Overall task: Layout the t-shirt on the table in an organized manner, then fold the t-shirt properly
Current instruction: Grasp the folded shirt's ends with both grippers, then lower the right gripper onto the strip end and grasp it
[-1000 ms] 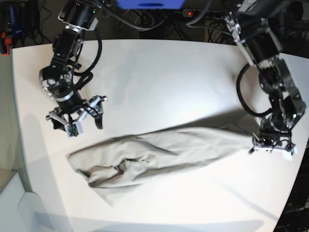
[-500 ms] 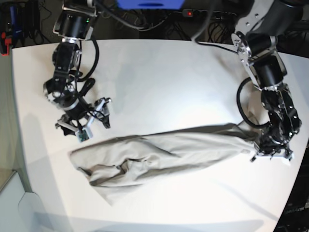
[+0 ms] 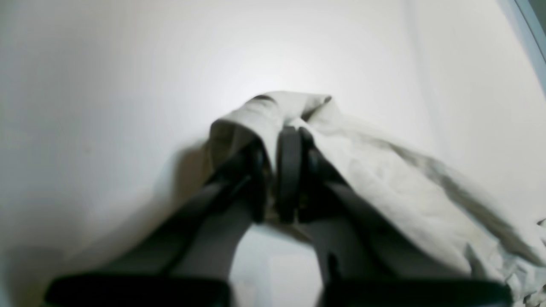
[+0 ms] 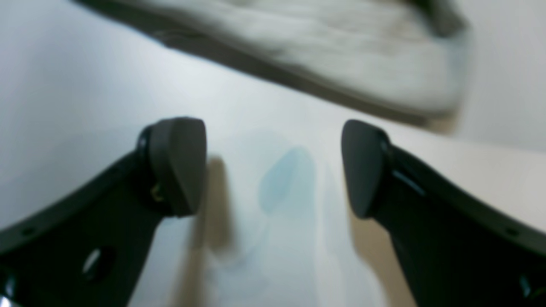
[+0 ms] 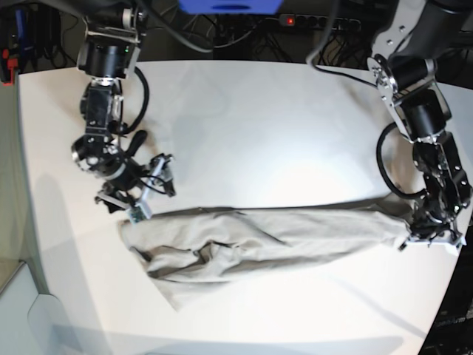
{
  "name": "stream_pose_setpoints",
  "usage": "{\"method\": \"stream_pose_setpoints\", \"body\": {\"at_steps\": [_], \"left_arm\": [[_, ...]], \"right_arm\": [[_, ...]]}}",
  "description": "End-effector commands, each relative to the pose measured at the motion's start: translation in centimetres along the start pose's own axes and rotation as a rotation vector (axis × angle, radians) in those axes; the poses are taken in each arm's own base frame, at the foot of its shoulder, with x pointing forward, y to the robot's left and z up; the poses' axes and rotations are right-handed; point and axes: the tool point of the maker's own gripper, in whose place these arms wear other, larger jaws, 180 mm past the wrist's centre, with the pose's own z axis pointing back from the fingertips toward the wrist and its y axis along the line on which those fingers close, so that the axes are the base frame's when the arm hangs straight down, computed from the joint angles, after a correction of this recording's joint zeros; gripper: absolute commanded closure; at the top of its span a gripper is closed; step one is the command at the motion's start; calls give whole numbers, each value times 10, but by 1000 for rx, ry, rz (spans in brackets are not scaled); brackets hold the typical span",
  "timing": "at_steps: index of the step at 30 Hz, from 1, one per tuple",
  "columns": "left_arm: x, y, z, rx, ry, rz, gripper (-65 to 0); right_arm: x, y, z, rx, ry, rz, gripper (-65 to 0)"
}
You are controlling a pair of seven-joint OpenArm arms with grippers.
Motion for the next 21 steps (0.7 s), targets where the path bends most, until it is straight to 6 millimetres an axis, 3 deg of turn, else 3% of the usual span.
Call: {"method": "stream_pose_setpoints", "body": {"at_steps": [1, 7, 14, 21], "left_arm": [[32, -12, 6, -26, -75, -4, -1], [36, -13, 7, -27, -81, -3, -1], [56, -1, 11, -3, -147, -20, -1], [56, 10, 3, 17, -113, -2, -1]], "right_arm": [[31, -17, 0, -33, -77, 7, -465], [40, -37, -11, -35, -66, 3, -465], [46, -72, -13, -63, -45, 13, -465], [50, -73, -15, -60, -57, 9, -466]]}}
